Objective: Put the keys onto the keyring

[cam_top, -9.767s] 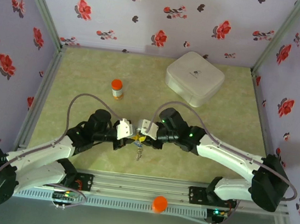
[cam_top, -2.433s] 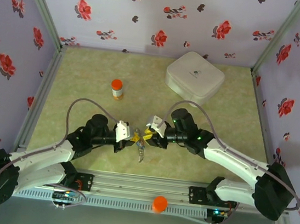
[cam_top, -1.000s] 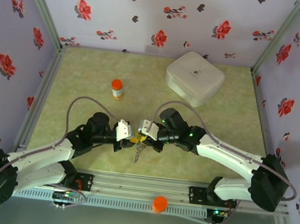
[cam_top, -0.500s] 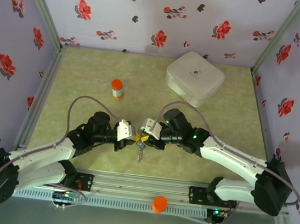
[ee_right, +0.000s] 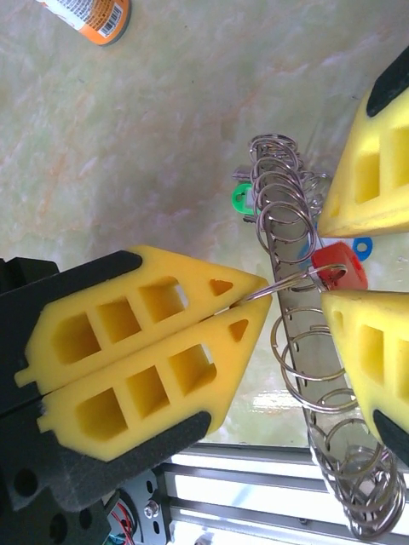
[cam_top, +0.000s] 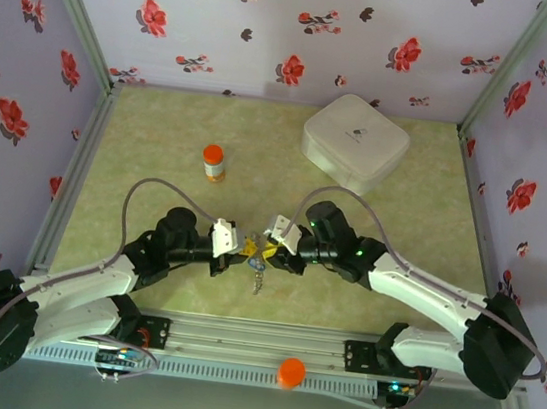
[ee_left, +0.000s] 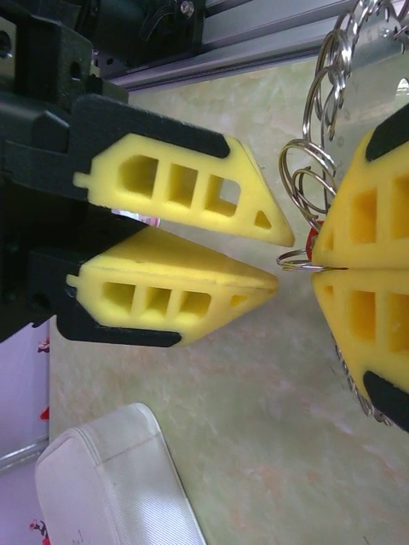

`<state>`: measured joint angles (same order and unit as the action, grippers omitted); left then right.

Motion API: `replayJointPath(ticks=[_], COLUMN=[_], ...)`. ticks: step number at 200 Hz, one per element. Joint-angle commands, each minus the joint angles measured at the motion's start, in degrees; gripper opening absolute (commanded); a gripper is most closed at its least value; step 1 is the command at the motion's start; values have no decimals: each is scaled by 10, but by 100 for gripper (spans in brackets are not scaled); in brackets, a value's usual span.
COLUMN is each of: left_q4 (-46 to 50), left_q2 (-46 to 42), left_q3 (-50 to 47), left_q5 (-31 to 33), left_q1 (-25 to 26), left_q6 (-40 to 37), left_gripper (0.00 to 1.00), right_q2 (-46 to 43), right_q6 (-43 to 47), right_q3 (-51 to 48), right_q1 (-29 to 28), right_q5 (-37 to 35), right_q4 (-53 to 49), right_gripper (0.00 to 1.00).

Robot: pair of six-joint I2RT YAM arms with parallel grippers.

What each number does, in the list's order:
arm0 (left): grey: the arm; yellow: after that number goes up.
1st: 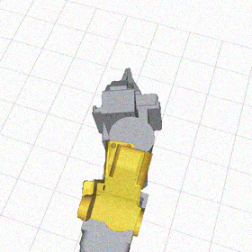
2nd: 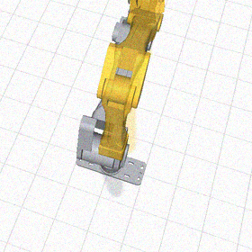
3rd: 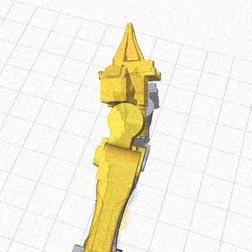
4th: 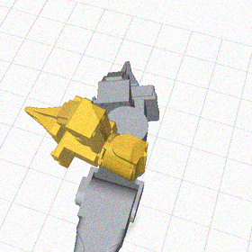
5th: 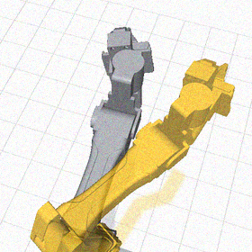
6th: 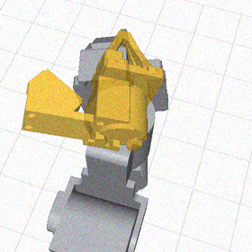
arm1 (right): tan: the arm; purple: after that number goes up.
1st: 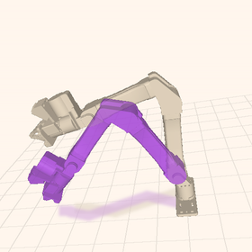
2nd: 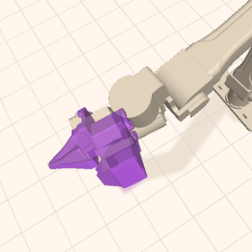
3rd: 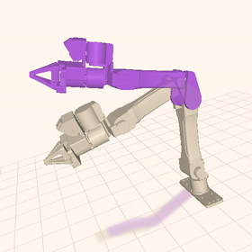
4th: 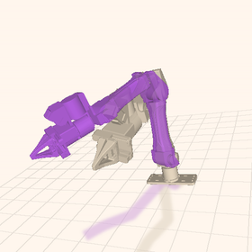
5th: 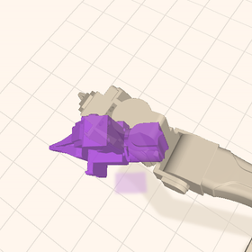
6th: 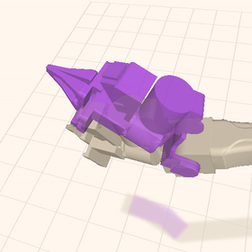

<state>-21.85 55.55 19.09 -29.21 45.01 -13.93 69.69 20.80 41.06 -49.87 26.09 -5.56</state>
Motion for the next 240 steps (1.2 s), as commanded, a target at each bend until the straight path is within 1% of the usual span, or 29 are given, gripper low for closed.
replayJointPath(ticks=[1, 49, 68, 89, 115, 145, 152, 168, 198, 240], left_q4=[-39, -42, -50, -72, -135, -163, -163, -162, -162, -159], left_q2=[-2, -3, -3, -4, 5, 15, 16, 17, 19, 19], left_q3=[-3, -3, -5, -9, -16, -37, -37, -40, -45, -45], left_q5=[-14, -13, -15, -20, -32, -31, -29, -28, -26, -28], left_q1=[2, 2, 2, 2, 3, 2, 2, 2, 2, 2], left_q6=[8, 7, 9, 16, 40, 44, 42, 39, 39, 38], left_gripper=[0, 0, 0, 0, 0, 0, 0, 0, 0, 0], right_q2=[8, 6, 7, 20, 39, 26, 18, -5, -46, -32], right_q6=[-7, 7, 9, 11, -1, -9, -10, -10, -11, -28], right_q3=[-2, 4, 3, 7, 12, 6, 4, -6, -27, -24], right_q1=[1, 1, 1, 1, -1, -1, 0, 1, 2, 2], right_q5=[17, 9, 4, -2, 6, 10, 7, -6, -1, 20], right_q4=[16, -7, -12, -17, -6, 10, 11, 13, 30, 61], right_gripper=[20, 6, 3, 1, 0, 0, 2, 12, 23, 24])
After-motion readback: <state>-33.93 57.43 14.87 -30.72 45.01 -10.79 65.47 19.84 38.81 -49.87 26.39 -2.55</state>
